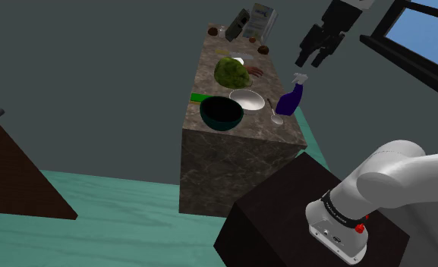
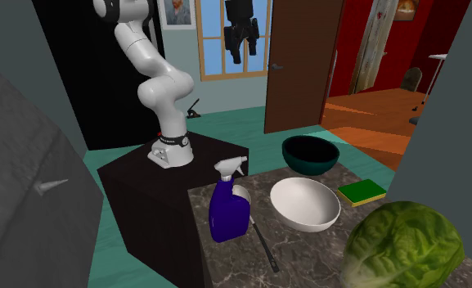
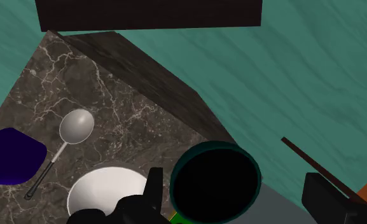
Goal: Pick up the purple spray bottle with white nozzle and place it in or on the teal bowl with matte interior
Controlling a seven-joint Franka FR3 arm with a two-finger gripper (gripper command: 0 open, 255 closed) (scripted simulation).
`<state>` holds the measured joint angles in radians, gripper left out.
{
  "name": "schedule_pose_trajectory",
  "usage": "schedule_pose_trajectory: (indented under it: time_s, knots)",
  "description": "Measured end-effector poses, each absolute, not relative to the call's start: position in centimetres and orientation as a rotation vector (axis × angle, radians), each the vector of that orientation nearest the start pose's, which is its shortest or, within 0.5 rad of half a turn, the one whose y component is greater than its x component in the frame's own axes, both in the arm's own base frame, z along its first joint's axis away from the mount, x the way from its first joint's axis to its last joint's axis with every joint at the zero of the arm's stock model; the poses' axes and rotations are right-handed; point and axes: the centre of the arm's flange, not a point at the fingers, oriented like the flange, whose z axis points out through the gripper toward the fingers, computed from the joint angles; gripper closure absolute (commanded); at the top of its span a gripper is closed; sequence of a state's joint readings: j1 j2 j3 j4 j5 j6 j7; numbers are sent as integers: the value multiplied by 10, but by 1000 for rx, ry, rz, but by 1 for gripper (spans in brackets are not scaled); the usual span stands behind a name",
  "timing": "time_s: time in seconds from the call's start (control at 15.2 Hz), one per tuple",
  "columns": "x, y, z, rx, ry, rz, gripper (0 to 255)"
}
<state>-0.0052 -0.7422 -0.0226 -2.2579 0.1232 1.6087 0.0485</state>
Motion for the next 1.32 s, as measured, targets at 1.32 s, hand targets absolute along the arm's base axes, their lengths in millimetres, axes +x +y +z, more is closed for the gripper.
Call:
schedule_pose_trajectory:
  time_s: [1.32]
  knots:
    - [389, -227, 550, -2921, -360, -15, 0]
